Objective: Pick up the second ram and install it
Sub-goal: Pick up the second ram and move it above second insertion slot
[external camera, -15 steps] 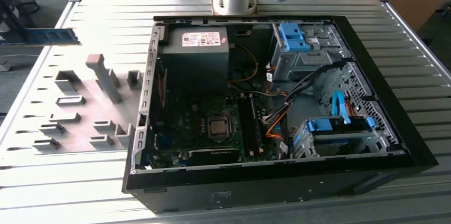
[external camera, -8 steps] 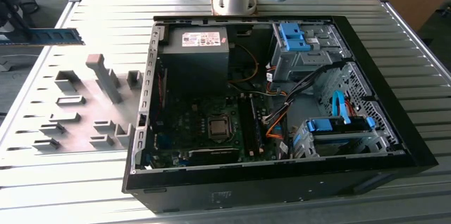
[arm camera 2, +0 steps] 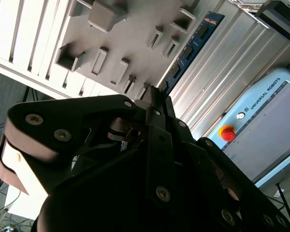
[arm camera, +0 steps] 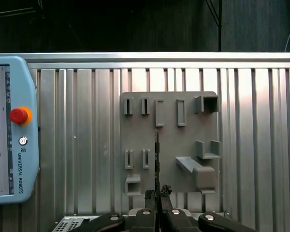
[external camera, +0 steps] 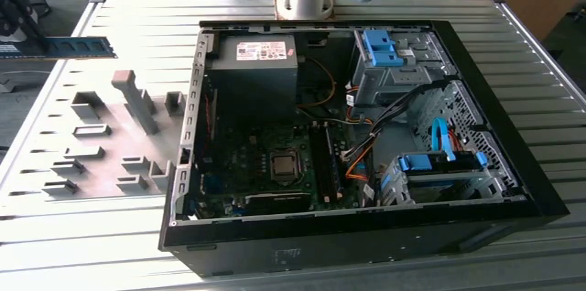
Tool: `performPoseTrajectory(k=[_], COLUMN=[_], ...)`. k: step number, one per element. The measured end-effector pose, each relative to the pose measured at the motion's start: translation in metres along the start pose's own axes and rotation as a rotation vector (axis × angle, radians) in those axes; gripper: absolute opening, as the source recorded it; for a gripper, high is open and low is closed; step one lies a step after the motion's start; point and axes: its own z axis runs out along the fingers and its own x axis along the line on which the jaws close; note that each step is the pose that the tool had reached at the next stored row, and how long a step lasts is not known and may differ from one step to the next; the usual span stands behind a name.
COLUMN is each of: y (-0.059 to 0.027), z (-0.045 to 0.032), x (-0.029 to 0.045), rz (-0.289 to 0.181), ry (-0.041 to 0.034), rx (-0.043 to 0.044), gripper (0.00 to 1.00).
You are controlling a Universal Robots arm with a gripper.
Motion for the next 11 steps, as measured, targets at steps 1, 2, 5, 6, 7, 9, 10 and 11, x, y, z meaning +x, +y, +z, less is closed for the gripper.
performPoseTrajectory(k=[1,2,5,6,7,9,10,11], y=[-0.0014,-0.0026,-0.0059,-0.0069,-0.0079,-0.0097,-0.0105,-0.0112], z=[0.0000,-0.0001,-0.0002,-0.0002,-0.0002,-0.0002,-0.0003,-0.0002], x=[0.0000,-0.0001,-0.0002,-0.0002,-0.0002,-0.0003,-0.0003,-0.0003], rz=[0.000,0.000,0.000,0.000,0.000,0.000,0.000,0.000], ry=[0.0000,0.0001,0.0001,0.0001,0.0001,0.0001,0.0001,0.0000], rx=[0.0000,-0.0001,0.0000,0.0000,-0.0001,-0.0001,-0.0001,0.0000], gripper=[0.14,0.14,0.14,0.14,0.14,0.14,0.14,0.14])
